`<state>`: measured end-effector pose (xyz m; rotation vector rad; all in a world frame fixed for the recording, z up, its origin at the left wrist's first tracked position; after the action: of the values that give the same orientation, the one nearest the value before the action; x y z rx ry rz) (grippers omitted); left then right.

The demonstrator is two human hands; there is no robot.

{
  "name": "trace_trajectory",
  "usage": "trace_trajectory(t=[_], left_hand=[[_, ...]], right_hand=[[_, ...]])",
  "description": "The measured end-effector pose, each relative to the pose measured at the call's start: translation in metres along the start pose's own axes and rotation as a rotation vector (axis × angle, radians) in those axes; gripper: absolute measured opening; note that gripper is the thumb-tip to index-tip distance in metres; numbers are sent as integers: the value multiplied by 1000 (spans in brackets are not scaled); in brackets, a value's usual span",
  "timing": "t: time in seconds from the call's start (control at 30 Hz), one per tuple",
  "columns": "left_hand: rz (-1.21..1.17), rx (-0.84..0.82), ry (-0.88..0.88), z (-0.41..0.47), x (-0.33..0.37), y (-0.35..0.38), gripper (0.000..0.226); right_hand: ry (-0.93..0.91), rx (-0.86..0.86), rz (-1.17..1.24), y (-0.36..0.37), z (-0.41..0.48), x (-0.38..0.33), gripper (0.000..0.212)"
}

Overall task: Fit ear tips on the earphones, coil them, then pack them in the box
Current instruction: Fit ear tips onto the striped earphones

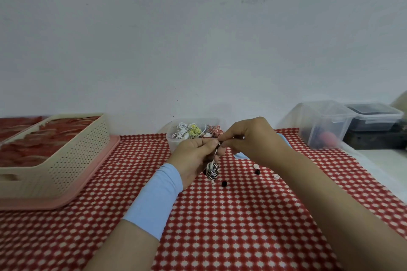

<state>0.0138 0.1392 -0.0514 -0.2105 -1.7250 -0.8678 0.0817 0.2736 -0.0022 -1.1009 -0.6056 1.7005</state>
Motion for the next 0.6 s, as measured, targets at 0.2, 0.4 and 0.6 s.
trace_trajectory(t=[0.2,0.4,0.6], left_hand=[[300,33,201,2,4,-4,13],[223,-2,165,4,2,-6,8],[220,-16,172,5,2,-7,5]], right_hand=[[198,-67,221,15,-5,9,17],[244,-148,390,13,-7,8,18],[269,-151,508,10,-10,4,15]])
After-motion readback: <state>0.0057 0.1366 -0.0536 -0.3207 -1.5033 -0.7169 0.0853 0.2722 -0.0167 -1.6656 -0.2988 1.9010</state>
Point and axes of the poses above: each hand's wrist, its own z-axis towards the middle knuckle, its own y-axis out of the palm, x = y × z, the point moved 5 cm from there along z, towards the middle knuckle, and after that the axes turned 14 degrees about -z, right-handed, at the moved point
